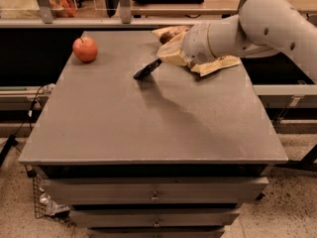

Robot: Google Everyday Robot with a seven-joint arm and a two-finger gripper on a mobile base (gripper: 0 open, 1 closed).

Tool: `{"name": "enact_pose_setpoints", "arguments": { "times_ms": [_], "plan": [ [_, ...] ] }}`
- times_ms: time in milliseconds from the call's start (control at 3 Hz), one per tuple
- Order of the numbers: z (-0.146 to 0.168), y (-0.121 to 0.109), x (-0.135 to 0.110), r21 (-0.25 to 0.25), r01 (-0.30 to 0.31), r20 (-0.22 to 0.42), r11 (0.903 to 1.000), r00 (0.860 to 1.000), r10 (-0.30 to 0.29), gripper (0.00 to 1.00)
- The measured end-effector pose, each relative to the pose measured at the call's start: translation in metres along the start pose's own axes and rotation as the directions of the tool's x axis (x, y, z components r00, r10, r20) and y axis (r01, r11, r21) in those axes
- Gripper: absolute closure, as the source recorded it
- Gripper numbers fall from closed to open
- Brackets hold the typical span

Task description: Move rxbar blueberry near brown chip bag

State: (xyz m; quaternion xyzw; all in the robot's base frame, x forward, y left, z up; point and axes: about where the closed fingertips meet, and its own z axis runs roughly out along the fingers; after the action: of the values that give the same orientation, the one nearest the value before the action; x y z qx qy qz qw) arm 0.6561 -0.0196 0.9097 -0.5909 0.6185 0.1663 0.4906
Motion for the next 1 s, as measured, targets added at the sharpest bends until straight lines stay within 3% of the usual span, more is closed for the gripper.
{"name": "enact_pose_setpoints", "arguments": {
  "times_ms": [333, 667, 1000],
  "plan": [
    [-0.041, -0.041, 0.02, 0.062, 0.006, -0.041, 0.9981, 0.999, -0.003, 1.0],
    [-0.075, -0.063, 0.038, 0.114, -0.012, -0.09, 0.9934, 0.996, 0.023, 0.85],
    [-0.102, -0.07, 0.061, 0.146, -0.047, -0.132, 0.9881, 0.989, 0.067, 0.54]
  ]
}}
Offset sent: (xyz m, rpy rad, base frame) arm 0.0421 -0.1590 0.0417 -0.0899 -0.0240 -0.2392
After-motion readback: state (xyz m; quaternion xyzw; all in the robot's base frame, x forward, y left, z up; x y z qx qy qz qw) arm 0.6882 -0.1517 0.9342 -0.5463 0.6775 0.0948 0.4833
